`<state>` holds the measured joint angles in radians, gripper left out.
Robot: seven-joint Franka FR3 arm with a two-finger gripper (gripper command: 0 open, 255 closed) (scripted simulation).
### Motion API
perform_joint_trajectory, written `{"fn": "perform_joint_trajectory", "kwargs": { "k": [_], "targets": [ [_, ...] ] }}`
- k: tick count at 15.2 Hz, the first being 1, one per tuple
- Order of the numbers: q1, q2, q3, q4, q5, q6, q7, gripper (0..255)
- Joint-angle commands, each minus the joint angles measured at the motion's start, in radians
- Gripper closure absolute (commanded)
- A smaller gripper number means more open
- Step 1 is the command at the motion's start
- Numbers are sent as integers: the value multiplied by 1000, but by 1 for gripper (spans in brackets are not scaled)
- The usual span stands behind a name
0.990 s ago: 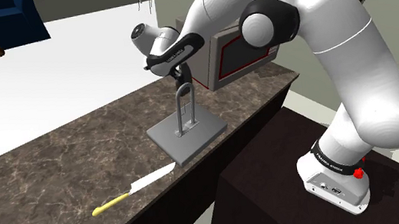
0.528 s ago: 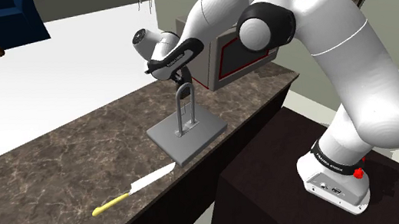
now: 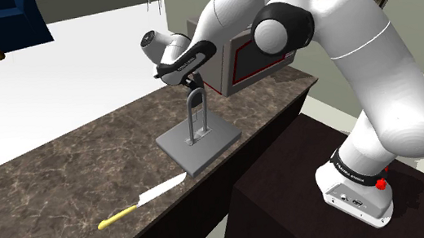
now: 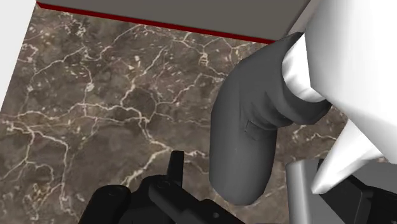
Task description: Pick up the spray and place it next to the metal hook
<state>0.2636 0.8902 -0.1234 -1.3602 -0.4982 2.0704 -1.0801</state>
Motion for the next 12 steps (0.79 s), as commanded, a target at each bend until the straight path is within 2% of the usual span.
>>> {"fn": "perform_joint_trajectory", "kwargs": {
  "k": [1,5,12],
  "targets": [
    [0,0,0,0,0,0,0,0],
    [30,-50,12,28,14,-88,-9,0],
    [30,-50,12,28,14,-88,-9,0]
  ]
}}
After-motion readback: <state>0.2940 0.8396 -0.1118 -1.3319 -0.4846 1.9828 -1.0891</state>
